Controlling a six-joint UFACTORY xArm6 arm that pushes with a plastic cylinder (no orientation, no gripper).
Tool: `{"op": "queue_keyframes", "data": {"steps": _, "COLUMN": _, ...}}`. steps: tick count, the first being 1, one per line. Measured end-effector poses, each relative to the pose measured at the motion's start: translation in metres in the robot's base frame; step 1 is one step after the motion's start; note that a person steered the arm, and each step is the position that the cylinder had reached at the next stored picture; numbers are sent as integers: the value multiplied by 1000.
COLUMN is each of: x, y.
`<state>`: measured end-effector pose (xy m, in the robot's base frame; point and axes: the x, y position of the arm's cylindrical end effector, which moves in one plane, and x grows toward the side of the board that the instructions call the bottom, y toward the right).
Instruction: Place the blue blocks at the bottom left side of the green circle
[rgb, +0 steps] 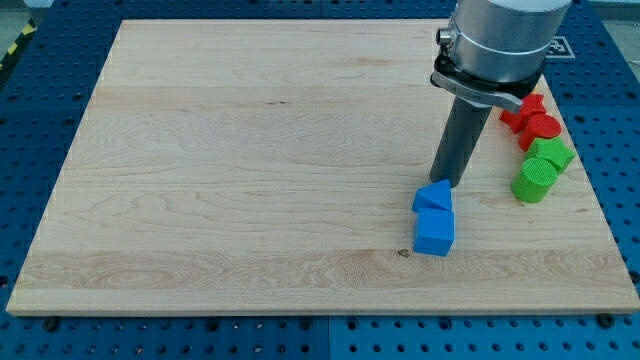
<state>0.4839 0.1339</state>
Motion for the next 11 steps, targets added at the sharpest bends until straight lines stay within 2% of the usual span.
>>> {"op": "queue_keyframes", "data": {"steps": 2, "x": 21, "y": 20}}
{"op": "queue_keyframes", "data": {"steps": 4, "x": 18, "y": 39}}
{"op": "queue_keyframes", "data": {"steps": 5, "x": 57, "y": 47}}
{"op": "queue_keyframes", "data": {"steps": 8, "x": 40, "y": 7}}
{"op": "queue_keyframes", "data": {"steps": 9, "x": 67, "y": 32}}
{"op": "queue_keyframes", "data": {"steps": 10, "x": 112, "y": 36}}
{"op": "queue_keyframes", "data": {"steps": 11, "x": 119, "y": 8}}
